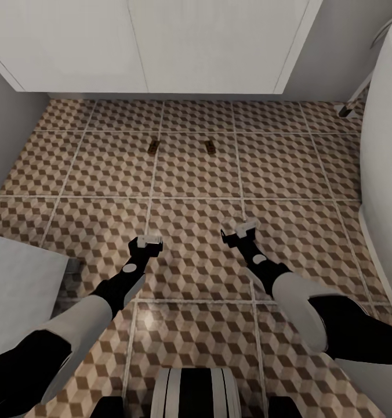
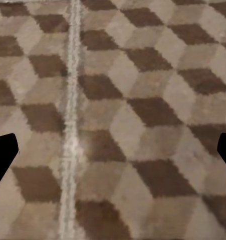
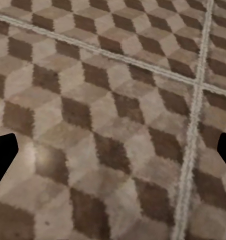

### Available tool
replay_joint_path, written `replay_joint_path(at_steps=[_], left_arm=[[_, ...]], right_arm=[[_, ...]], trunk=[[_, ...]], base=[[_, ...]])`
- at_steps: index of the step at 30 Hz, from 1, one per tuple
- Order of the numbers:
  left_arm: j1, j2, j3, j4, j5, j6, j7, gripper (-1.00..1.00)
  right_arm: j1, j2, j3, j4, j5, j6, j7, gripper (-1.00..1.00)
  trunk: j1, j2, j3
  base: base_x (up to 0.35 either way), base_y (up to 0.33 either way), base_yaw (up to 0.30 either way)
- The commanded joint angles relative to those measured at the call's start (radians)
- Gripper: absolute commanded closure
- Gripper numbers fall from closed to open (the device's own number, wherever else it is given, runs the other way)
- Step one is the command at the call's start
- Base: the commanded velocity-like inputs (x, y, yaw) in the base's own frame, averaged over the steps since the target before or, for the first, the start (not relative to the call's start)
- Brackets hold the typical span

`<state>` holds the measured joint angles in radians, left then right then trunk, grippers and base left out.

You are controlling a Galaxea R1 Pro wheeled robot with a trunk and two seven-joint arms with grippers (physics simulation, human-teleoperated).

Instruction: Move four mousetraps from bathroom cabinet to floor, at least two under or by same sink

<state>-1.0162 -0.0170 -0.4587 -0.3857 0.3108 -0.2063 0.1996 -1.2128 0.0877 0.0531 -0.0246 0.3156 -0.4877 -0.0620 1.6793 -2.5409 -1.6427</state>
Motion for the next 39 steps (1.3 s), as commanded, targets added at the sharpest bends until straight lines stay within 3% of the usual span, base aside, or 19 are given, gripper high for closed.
replay_joint_path(at_steps=[1,27,32,39], left_arm=[[-0.001,0.000,-0.009,0.001,0.007,-0.004,0.007,-1.00],[0.000,0.000,-0.009,0.017,0.007,-0.029,0.007,-1.00],[0.001,-0.018,-0.010,0.102,0.007,-0.046,0.002,-1.00],[0.004,-0.043,-0.011,0.193,0.007,-0.128,0.000,-1.00]], right_arm=[[-0.001,0.000,0.005,0.001,0.004,-0.002,-0.007,-1.00],[0.038,0.000,0.005,0.002,0.003,-0.034,-0.006,-1.00],[0.074,0.000,0.005,0.002,0.003,-0.036,-0.006,-1.00],[0.088,0.000,0.005,0.002,0.002,-0.052,-0.006,-1.00]], trunk=[[-0.001,0.000,0.003],[-0.012,0.006,0.104],[-0.014,0.007,0.123],[-0.018,0.009,0.150]], base=[[0.000,0.000,0.000],[0.000,0.000,0.000],[0.000,0.000,0.000],[0.000,0.000,0.000]])
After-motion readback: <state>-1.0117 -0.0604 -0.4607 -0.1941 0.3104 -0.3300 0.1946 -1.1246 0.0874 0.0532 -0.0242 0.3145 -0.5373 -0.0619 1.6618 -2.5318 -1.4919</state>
